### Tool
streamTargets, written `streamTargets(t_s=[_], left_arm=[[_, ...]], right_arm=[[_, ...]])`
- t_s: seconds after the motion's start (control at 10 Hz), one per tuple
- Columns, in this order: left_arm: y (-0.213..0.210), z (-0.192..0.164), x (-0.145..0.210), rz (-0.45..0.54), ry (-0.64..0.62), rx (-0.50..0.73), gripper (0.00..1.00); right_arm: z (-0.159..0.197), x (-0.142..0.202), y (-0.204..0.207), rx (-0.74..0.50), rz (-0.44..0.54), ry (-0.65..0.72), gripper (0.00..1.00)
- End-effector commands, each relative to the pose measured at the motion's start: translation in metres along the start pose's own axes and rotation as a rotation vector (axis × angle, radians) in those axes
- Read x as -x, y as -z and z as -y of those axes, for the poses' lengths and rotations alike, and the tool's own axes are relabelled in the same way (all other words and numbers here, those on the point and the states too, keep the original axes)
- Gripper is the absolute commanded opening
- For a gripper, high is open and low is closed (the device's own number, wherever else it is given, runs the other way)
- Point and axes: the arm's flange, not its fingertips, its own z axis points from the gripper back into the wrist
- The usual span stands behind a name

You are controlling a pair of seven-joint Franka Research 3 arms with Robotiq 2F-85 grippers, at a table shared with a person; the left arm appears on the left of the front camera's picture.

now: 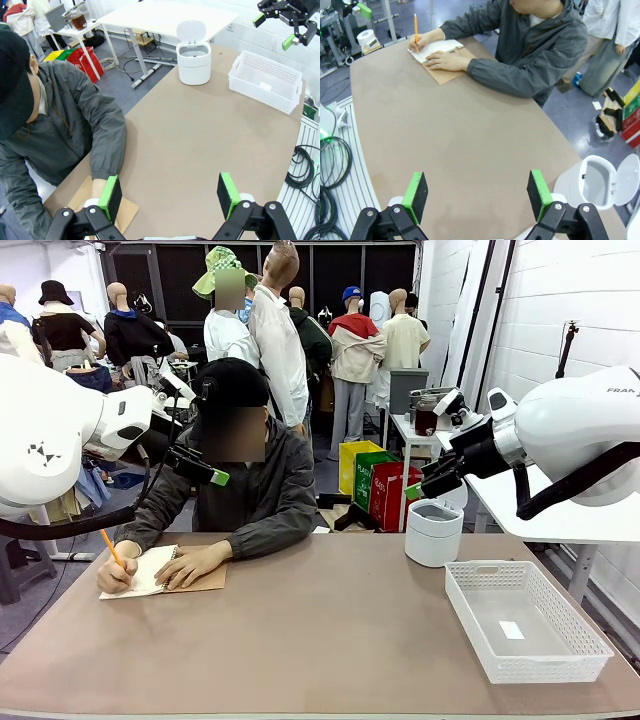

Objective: Sort the paper based on its condition.
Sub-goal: If a person hands you a paper, place it in the Organizing basket , and if it's crumpled, put it in the Trash can.

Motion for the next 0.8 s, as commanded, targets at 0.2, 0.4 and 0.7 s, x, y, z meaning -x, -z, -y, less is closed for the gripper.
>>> streamTargets(t_s=[0.2, 0.4, 0.7], left_arm=[[-0.0005, -0.0014, 0.0012, -0.001, 0.010, 0.005, 1.00], [-0.0005, -0.0014, 0.0012, -0.001, 0.010, 0.005, 1.00], [-0.0005, -0.0014, 0.0012, -0.001, 0.010, 0.005, 1.00]], right_arm=[[0.0009, 0.0010, 0.0018, -0.014, 0.007, 0.005, 1.00], [0.0009, 0.0010, 0.0018, -0.014, 0.007, 0.005, 1.00], [0.0009, 0.0010, 0.0018, -0.014, 0.007, 0.005, 1.00]])
